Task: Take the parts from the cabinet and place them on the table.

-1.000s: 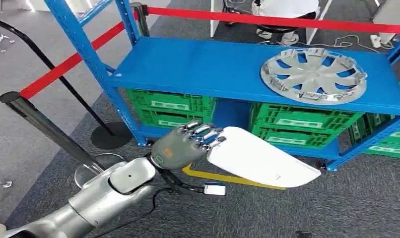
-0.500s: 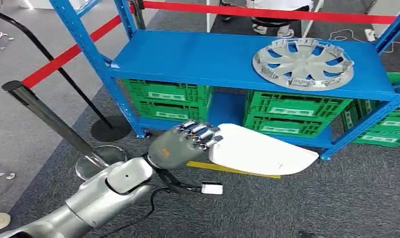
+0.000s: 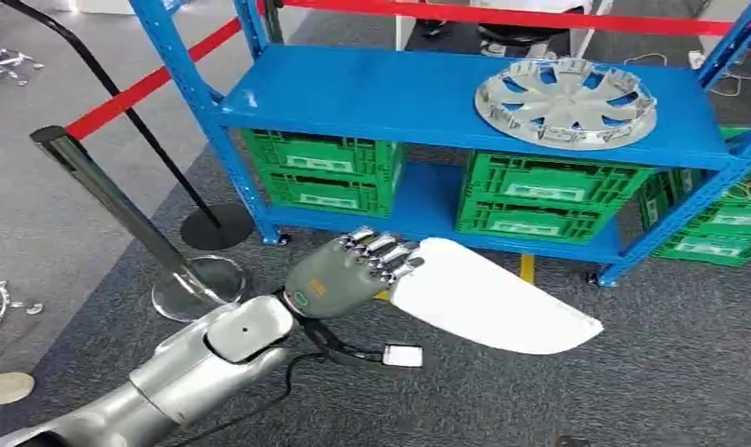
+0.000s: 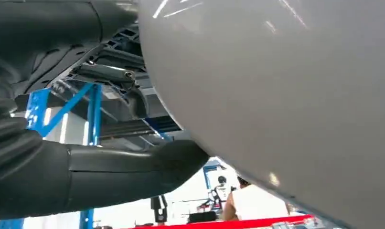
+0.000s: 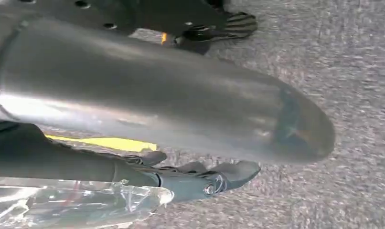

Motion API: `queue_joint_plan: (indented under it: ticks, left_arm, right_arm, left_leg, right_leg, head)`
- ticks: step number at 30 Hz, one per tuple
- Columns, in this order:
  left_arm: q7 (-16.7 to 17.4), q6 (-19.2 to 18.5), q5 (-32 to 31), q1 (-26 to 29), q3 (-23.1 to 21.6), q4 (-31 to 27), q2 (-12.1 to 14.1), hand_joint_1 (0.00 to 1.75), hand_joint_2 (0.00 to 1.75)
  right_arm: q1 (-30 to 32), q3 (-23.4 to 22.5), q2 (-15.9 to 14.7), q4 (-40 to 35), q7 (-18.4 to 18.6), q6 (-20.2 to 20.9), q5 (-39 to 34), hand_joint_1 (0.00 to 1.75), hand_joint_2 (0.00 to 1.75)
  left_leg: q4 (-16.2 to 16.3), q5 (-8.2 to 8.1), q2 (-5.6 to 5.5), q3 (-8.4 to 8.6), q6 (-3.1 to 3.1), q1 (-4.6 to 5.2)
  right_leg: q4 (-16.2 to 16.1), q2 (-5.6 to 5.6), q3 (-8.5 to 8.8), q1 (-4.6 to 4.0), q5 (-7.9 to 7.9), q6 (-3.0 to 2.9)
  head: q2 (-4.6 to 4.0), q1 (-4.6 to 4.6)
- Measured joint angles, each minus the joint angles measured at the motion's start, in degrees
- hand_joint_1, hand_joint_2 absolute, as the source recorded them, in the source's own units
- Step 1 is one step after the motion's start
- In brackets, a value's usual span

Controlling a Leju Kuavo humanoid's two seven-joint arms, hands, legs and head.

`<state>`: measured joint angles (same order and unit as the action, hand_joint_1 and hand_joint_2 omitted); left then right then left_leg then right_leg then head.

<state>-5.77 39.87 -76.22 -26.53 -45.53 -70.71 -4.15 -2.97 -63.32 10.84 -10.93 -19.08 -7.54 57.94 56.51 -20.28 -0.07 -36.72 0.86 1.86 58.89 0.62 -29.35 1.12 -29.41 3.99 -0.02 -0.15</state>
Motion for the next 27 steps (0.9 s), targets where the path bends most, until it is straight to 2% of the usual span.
queue_joint_plan:
  ticks: [1, 2, 3, 4, 5, 6, 7, 8, 9, 10, 11, 12, 13, 14, 15, 17, 18, 19, 20, 21, 22, 23, 24, 25, 26, 27]
  left_arm:
    - [0.0, 0.0, 0.0, 0.0, 0.0, 0.0, 0.0, 0.94, 1.75]
    - [0.0, 0.0, 0.0, 0.0, 0.0, 0.0, 0.1, 0.94, 1.75]
    - [0.0, 0.0, 0.0, 0.0, 0.0, 0.1, 0.1, 0.94, 1.75]
    - [0.0, 0.0, 0.0, 0.0, 0.0, 0.1, 0.1, 0.94, 1.75]
    - [0.0, 0.0, 0.1, 0.0, 0.1, 0.1, 0.1, 0.94, 1.75]
    - [0.0, 0.0, 0.1, 0.0, 0.1, 0.1, 0.1, 0.94, 1.75]
    - [0.0, 0.0, 0.1, 0.0, 0.1, 0.1, 0.1, 0.94, 1.75]
    - [-0.1, 0.0, 0.1, 0.0, 0.1, 0.2, 0.2, 0.94, 1.75]
    - [-0.1, 0.0, 0.1, 0.0, 0.1, 0.2, 0.2, 0.94, 1.75]
    - [-0.2, 0.0, 0.1, 0.0, 0.2, 0.2, 0.2, 0.94, 1.75]
    - [-0.2, 0.0, 0.1, 0.0, 0.3, 0.2, 0.2, 0.94, 1.75]
    - [-0.2, 0.0, 0.1, 0.0, 0.5, 0.2, 0.2, 0.94, 1.75]
    - [-0.2, 0.0, 0.1, -0.1, 0.7, 0.0, 0.1, 0.94, 1.75]
    - [-0.2, 0.1, 0.1, -0.2, 0.8, -0.1, 0.1, 0.94, 1.75]
    - [-0.2, 0.1, 0.1, -0.2, 0.8, -0.1, 0.0, 0.94, 1.75]
    - [-0.2, 0.1, 0.1, 0.0, 0.9, -0.1, 0.2, 0.94, 1.75]
    - [-0.2, 0.1, 0.1, 0.2, 0.9, -0.1, 0.3, 0.94, 1.75]
    - [-0.2, 0.1, 0.0, 0.4, 0.9, -0.1, 0.3, 0.94, 1.75]
    - [-0.2, 0.1, 0.0, 0.6, 1.0, -0.1, 0.4, 0.94, 1.75]
    - [-0.1, 0.1, 0.0, 0.9, 1.1, -0.1, 0.5, 0.94, 1.75]
    - [-0.1, 0.1, 0.0, 1.2, 1.6, -0.1, 0.9, 0.94, 1.75]
    - [-0.1, 0.1, 0.0, 1.6, 2.0, -0.2, 1.3, 0.94, 1.75]
    - [-0.2, 0.1, 0.1, 2.2, 2.5, -0.4, 1.7, 0.94, 1.75]
    - [-0.6, 0.1, 0.2, 2.8, 3.0, -0.7, 2.2, 0.94, 1.75]
    - [-1.6, 0.1, 0.5, 3.4, 3.7, -0.9, 2.7, 0.94, 1.75]
    - [-2.3, 0.1, 0.6, 3.9, 4.4, -1.1, 3.0, 0.94, 1.75]
  right_arm:
    - [0.0, 0.0, 0.0, 0.0, 0.0, 0.0, 0.0, 0.00, 0.00]
    - [0.1, 0.0, 0.0, 0.0, 0.0, 0.0, 0.1, 0.00, 0.00]
    - [0.0, 0.0, 0.0, 0.0, 0.1, 0.1, 0.2, 0.00, 0.00]
    - [0.0, 0.0, 0.0, 0.0, 0.1, 0.0, 0.2, 0.00, 0.00]
    - [0.0, 0.0, 0.0, 0.0, 0.1, 0.0, 0.2, 0.00, 0.00]
    - [0.0, 0.0, 0.0, 0.0, 0.1, 0.0, 0.3, 0.00, 0.00]
    - [0.0, 0.0, 0.0, 0.0, 0.1, 0.0, 0.3, 0.00, 0.00]
    - [0.0, 0.0, -0.1, 0.0, 0.1, 0.0, 0.3, 0.00, 0.00]
    - [0.0, 0.0, -0.1, 0.0, 0.0, 0.1, 0.4, 0.00, 0.00]
    - [0.0, 0.0, -0.1, 0.0, -0.1, 0.1, 0.5, 0.00, 0.00]
    - [0.0, 0.0, -0.1, 0.0, -0.2, 0.2, 0.7, 0.00, 0.00]
    - [-0.1, 0.0, -0.1, 0.0, -0.3, 0.2, 0.8, 0.00, 0.00]
    - [0.0, 0.0, 0.1, 0.0, -0.3, 0.3, 0.9, 0.00, 0.00]
    - [0.0, 0.0, 0.1, 0.0, -0.4, 0.4, 0.9, 0.00, 0.00]
    - [-0.1, 0.0, 0.1, 0.0, -0.4, 0.4, 0.9, 0.00, 0.00]
    - [0.0, 0.0, 0.0, 0.0, -0.4, 0.4, 1.0, 0.00, 0.00]
    - [0.2, 0.0, -0.1, 0.0, -0.4, 0.4, 1.1, 0.00, 0.00]
    - [0.4, 0.0, -0.1, 0.0, -0.4, 0.4, 1.3, 0.00, 0.00]
    - [0.5, 0.0, -0.1, 0.0, -0.4, 0.4, 1.5, 0.00, 0.00]
    - [0.4, 0.1, -0.1, 0.0, -0.4, 0.4, 1.8, 0.00, 0.00]
    - [0.2, 0.3, -0.1, 0.0, -0.3, 0.4, 2.1, 0.00, 0.00]
    - [0.1, 0.5, -0.1, 0.0, -0.2, -0.1, 2.3, 0.00, 0.00]
    - [0.0, 0.5, -0.1, 0.0, 0.0, -0.4, 2.4, 0.00, 0.00]
    - [0.0, 0.6, -0.1, 0.0, 0.2, -0.7, 2.5, 0.00, 0.00]
    - [0.1, 0.8, 0.0, 0.0, 0.3, -1.0, 2.6, 0.00, 0.00]
    - [0.0, 0.9, 0.0, 0.0, 0.4, -1.0, 2.7, 0.00, 0.00]
  left_leg:
    - [0.0, 0.44, -0.03, -0.34, -0.09, 0.01]
    - [0.0, 0.51, -0.05, -0.81, -0.21, 0.05]
    - [0.6, -0.83, -0.05, -1.55, -0.71, -0.04]
    - [3.4, -4.69, 0.01, -2.53, -1.30, -0.28]
    - [7.5, -8.52, 0.02, -3.61, -1.66, -0.59]
    - [12.1, -11.67, 0.03, -4.53, -1.84, -0.73]
    - [15.7, -13.30, 0.02, -5.03, -1.75, -0.72]
    - [17.9, -12.98, 0.01, -4.89, -1.48, -0.70]
    - [17.9, -11.21, 0.00, -3.97, -1.03, -0.64]
    - [16.5, -8.98, -0.01, -2.42, -0.40, -0.46]
    - [13.3, -7.10, -0.02, 0.21, 0.57, -0.06]
    - [8.5, -6.76, -0.08, 3.90, 1.86, 0.57]
    - [3.6, -8.43, -0.13, 8.01, 2.67, 1.29]
    - [-1.3, -9.72, 0.04, 10.52, 2.76, 1.47]
    - [-1.1, -9.05, 0.07, 9.95, 1.93, 1.51]
    - [-1.8, -7.51, 0.03, 8.97, 2.00, 1.59]
    - [-2.2, -6.54, 0.41, 8.54, 1.88, 0.91]
    - [-2.2, -5.78, 0.23, 7.82, 2.28, 0.86]
    - [-2.2, -5.16, 0.24, 7.11, 2.58, 0.79]
    - [-2.2, -4.48, 0.24, 6.34, 2.57, 0.79]
    - [-2.1, -3.69, 0.33, 5.41, 2.51, 0.79]
    - [-2.1, -2.85, 0.39, 4.42, 2.39, 0.79]
    - [-2.0, -2.11, 0.48, 3.44, 2.27, 0.77]
    - [-1.8, -1.32, 0.54, 2.32, 2.14, 0.71]
    - [-1.5, -0.55, 0.53, 1.09, 1.93, 0.60]
    - [-1.1, 0.05, 0.44, 0.06, 1.66, 0.53]
  right_leg:
    - [0.7, 0.10, -0.52, -0.07, 0.27, -0.18]
    - [0.8, -0.01, -1.24, 0.26, 0.71, -0.53]
    - [0.9, -0.15, -2.09, 0.25, 1.22, -1.35]
    - [0.9, -0.12, -2.95, 0.20, 1.89, -2.00]
    - [0.9, -0.15, -3.75, 0.11, 2.56, -2.23]
    - [0.9, -0.19, -4.52, 0.00, 3.18, -2.42]
    - [0.9, -0.23, -5.24, -0.14, 3.75, -2.59]
    - [1.0, -0.28, -6.03, -0.35, 4.39, -2.74]
    - [1.0, -0.29, -6.84, -0.61, 5.02, -2.86]
    - [1.0, -0.30, -7.65, -0.94, 5.64, -2.88]
    - [0.9, -0.25, -8.41, -1.33, 6.31, -2.96]
    - [0.8, -0.15, -9.00, -1.50, 7.09, -3.16]
    - [0.8, -0.09, -9.34, -1.73, 7.55, -3.10]
    - [0.8, -0.13, -9.61, -1.85, 8.25, -3.02]
    - [0.1, -0.22, -9.75, -1.68, 9.20, -2.91]
    - [-0.8, -0.34, -10.06, -1.67, 10.88, -2.56]
    - [-0.6, -0.22, -10.66, -1.78, 10.20, -2.27]
    - [0.9, -0.20, -11.57, -1.81, 6.77, -1.78]
    - [4.2, -0.23, -12.08, -1.60, 2.85, -1.53]
    - [8.4, -0.31, -12.72, -1.44, -0.62, -1.27]
    - [12.9, -0.34, -13.30, -1.34, -2.91, -1.09]
    - [16.4, -0.35, -13.40, -1.32, -2.97, -0.99]
    - [17.9, -0.36, -12.79, -1.30, -0.95, -0.85]
    - [17.3, -0.37, -11.16, -1.21, 2.23, -0.74]
    - [14.7, -0.37, -8.37, -1.11, 4.83, -0.53]
    - [10.4, -0.35, -4.73, -0.96, 4.96, -0.26]
  head:
    - [0.00, -0.11]
    - [0.02, -0.02]
    - [0.02, -0.09]
    - [0.00, -0.51]
    - [0.02, -0.59]
    - [0.00, -0.57]
    - [0.00, -0.63]
    - [0.02, -0.61]
    - [0.00, -0.61]
    - [0.00, -0.59]
    - [0.02, -0.61]
    - [0.00, -0.55]
    - [0.00, -0.44]
    - [0.00, -0.79]
    - [0.02, -0.50]
    - [0.00, -0.83]
    - [0.00, -0.90]
    - [0.00, -0.73]
    - [0.00, -0.44]
    - [0.00, -0.28]
    - [0.00, -0.39]
    - [0.00, -0.24]
    - [0.00, -0.29]
    - [0.00, -0.26]
    - [0.00, -0.28]
    - [0.00, -0.28]
